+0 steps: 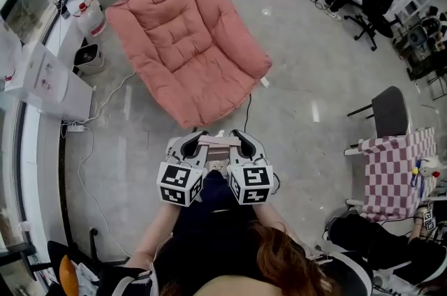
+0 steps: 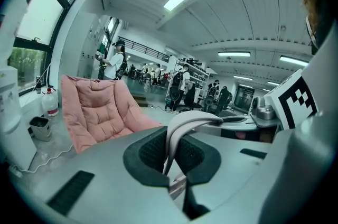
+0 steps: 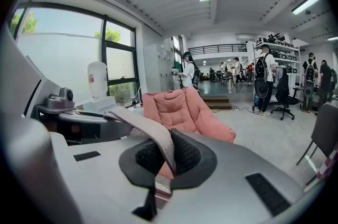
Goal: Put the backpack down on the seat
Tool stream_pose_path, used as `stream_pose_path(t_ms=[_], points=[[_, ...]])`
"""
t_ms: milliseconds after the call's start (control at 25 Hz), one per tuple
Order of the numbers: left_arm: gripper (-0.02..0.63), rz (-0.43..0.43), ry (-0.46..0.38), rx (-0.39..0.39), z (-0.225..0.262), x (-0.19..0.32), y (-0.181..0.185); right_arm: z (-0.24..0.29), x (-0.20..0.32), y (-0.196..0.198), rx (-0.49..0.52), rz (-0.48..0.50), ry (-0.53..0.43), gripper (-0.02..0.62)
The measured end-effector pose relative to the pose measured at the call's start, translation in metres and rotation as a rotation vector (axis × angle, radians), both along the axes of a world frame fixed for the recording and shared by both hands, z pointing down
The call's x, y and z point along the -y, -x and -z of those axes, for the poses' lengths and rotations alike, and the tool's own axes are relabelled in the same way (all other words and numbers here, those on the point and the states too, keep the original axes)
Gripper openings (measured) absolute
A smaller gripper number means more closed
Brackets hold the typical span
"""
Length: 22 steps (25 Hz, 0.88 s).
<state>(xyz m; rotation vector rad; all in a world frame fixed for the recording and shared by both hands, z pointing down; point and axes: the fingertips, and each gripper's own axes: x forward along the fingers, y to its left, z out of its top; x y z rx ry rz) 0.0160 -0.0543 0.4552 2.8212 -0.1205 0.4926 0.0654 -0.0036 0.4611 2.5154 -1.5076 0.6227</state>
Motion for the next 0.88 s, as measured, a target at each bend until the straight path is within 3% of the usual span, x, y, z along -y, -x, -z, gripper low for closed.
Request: stream_pose_path(t_ms=[560, 880], points=[[0.02, -0.044, 0.004, 0.002, -0.014, 0.011, -0.104, -0.014, 0.013, -0.106, 0.003, -0.037, -0.009, 0.034], [0.02, -0.03, 0.01, 0.003, -0.022, 0.016, -0.135, -0.019, 0.024, -0.142, 0.007, -0.038, -0.033, 0.034]])
